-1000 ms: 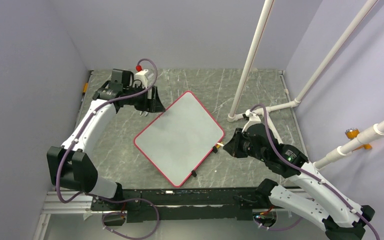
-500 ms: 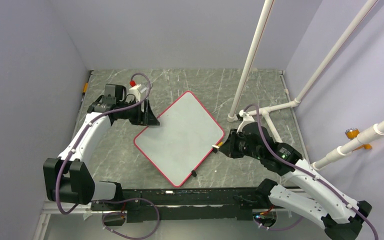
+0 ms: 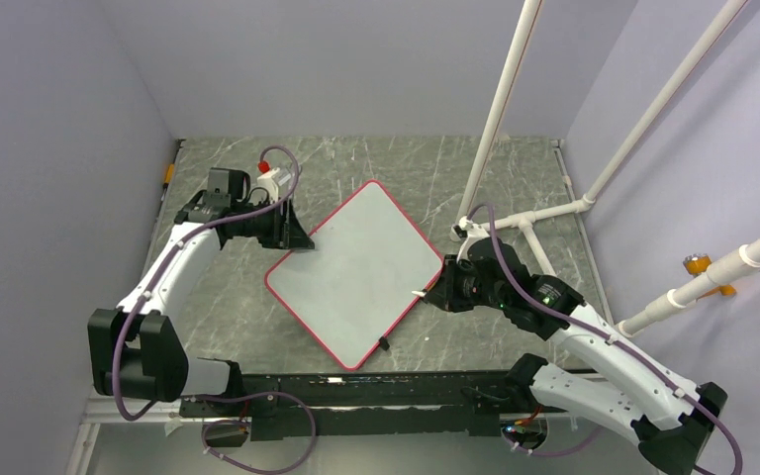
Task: Write a sentence on the whiteboard
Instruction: Hold the whiteboard on the whiteboard stand.
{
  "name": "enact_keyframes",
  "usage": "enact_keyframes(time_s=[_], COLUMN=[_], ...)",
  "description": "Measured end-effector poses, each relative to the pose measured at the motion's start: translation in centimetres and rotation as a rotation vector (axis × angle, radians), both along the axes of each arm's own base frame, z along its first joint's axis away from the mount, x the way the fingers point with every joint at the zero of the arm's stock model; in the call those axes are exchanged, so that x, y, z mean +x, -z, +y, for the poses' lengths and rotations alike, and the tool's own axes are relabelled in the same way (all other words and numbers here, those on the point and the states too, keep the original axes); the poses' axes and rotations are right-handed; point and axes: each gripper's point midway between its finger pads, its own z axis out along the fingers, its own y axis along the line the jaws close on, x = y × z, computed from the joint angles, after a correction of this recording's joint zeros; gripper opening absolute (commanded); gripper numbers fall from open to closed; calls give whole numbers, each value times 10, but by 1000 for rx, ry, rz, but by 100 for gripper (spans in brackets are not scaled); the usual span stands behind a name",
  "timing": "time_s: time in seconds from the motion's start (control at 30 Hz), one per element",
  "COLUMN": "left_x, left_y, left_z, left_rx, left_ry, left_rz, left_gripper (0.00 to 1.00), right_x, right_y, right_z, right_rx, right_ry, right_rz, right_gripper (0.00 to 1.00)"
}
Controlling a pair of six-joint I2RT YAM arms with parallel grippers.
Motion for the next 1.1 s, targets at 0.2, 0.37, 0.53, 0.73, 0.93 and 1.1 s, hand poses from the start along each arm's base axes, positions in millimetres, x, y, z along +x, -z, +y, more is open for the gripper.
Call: enact_keyframes(time_s=[0.2,0.37,0.53,0.73,0.93,1.1], left_x=[2,4,-1,-6,-7,-7], left_y=[8,18,13,4,4,-1], left_z=[0,-1,-7,-15,-17,-21], left_rx=[2,4,-43,-104,-95,-73], left_ry=[-2,-6,25,55,60,64], left_rz=[31,75,87,105,100,74], left_gripper=[42,30,0,0,0,0], right_x=[-1,0,0,2,4,12], right_y=[0,-1,-1,4,6,-12], right_z=[1,3,4,7,18,31], right_rx=[2,9,11,-1,-13,-21], right_ry=[-6,-9,-12,-27,-62,-78], right_rz=[5,2,1,12,27,-8], right_gripper=[0,0,0,0,0,0])
